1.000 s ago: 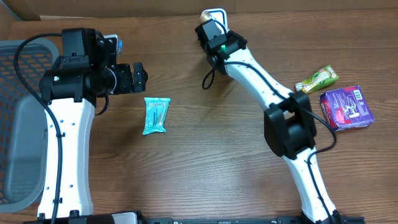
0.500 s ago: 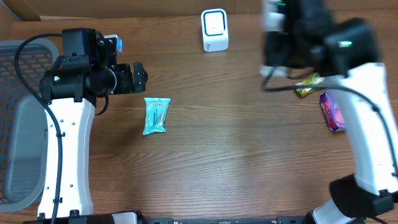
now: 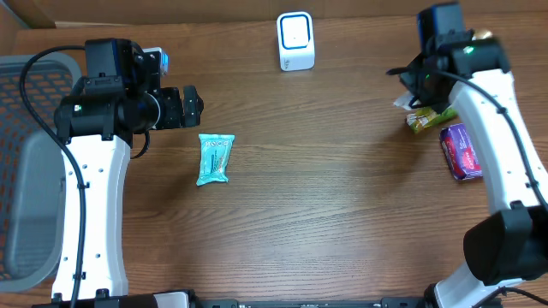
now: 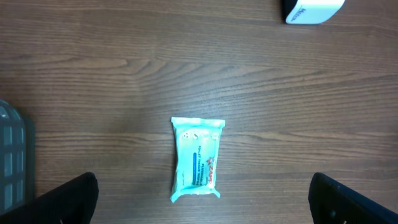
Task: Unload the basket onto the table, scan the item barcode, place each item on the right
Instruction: 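Carry the white tube right and release it beside the green packet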
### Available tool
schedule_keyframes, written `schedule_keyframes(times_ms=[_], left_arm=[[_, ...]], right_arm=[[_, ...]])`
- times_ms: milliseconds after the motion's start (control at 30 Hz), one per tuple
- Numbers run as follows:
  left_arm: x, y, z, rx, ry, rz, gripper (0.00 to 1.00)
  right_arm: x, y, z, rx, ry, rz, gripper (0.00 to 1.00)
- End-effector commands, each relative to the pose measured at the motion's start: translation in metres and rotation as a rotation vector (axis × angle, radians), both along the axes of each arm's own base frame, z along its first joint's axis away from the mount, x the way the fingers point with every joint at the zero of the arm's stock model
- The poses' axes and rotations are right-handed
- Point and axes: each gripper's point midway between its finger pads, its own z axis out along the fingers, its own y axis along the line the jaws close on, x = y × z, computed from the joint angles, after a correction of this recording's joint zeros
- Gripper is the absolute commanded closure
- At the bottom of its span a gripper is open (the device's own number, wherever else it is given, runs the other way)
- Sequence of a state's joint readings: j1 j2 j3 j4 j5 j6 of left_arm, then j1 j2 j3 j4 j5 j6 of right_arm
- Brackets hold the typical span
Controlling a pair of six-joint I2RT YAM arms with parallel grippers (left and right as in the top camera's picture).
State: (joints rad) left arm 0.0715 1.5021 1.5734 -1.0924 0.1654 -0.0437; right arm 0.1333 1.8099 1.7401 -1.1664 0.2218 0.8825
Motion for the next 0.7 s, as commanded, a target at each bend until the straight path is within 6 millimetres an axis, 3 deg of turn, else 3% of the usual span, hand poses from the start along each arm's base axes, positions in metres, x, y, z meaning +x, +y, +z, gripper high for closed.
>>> schedule_keyframes(times_ms=[0,267,467,667], left_arm=[[0.003,-0.004,0.005,0.008,-0.017,-0.032,0.00],[0.003,-0.004,0.005,0.008,-0.017,-0.032,0.00],[0.003,-0.004,0.005,0.008,-0.017,-0.032,0.00],[0.003,-0.004,0.006,0.008,-0.018,-0.032,0.00]], right_arm=[[0.007,-0.007,-0.028,-0.003,-0.043,-0.101,0.96],[0.021,-0.010,-0.076,-0.006,-0.129,-0.136,0.96],[0.013,-0.027,-0.092,-0.094,-0.131,-0.171,0.96],[0.035,-0.023,-0.099,-0.084,-0.258,-0.127,0.96]])
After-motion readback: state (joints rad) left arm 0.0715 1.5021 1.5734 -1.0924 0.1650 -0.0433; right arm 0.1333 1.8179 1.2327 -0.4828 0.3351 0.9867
